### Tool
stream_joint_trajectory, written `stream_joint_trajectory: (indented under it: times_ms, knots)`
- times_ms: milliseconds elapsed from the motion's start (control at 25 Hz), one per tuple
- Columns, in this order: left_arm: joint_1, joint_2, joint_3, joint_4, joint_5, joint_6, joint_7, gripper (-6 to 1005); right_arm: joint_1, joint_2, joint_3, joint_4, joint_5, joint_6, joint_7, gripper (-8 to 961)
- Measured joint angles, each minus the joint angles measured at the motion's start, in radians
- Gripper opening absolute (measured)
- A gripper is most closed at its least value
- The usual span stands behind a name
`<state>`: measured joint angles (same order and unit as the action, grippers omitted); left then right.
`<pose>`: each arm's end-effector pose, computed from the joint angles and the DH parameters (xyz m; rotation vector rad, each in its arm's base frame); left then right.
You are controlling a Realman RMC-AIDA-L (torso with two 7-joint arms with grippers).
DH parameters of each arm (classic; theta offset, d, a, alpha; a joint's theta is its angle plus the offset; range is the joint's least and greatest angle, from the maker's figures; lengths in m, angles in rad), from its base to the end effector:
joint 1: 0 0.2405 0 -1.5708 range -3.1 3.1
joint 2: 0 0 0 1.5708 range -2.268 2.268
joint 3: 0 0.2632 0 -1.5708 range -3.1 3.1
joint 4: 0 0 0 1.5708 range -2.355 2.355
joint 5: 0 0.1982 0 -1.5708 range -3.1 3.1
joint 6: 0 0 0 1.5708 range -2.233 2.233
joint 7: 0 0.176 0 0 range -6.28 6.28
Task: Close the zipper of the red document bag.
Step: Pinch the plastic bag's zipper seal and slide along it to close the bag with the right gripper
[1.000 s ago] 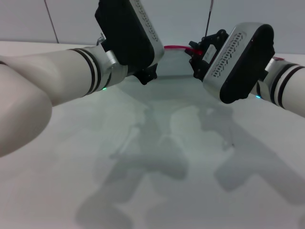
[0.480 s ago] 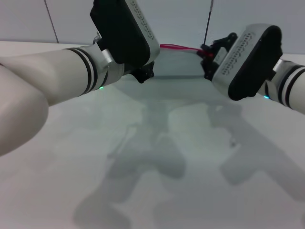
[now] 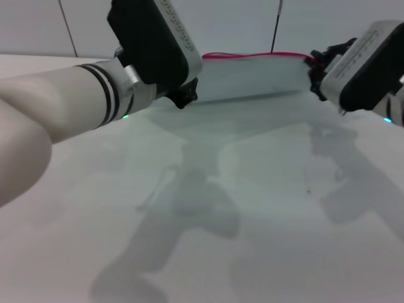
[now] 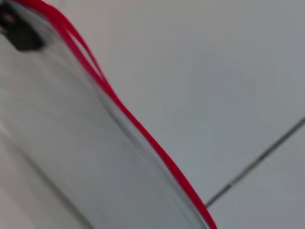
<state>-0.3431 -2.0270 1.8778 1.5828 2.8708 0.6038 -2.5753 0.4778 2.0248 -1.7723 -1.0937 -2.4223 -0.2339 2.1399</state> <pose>-0.1390 0.3895 -0.0323 -2.2046 0.0146 0.0620 0.1934 0.4406 -0.0414 -2.1404 0.0178 -0.0202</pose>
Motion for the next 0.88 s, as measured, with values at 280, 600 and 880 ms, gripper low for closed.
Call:
stream_joint_trajectory:
  times_ms: [280, 600, 880]
  knots:
    - [0.025, -0.001, -0.016, 0.018, 0.001, -0.012, 0.010, 54, -0.002, 0.000, 0.090, 0.036, -0.008, 0.002, -0.001, 81]
    - [0.034, 0.000, -0.032, 0.026, 0.001, -0.014, 0.012, 54, -0.001, 0.000, 0.136, 0.040, -0.012, 0.003, -0.008, 81]
    - [0.035, 0.000, -0.033, 0.026, 0.001, -0.015, 0.022, 55, -0.001, 0.000, 0.139, 0.040, -0.015, 0.015, -0.010, 79]
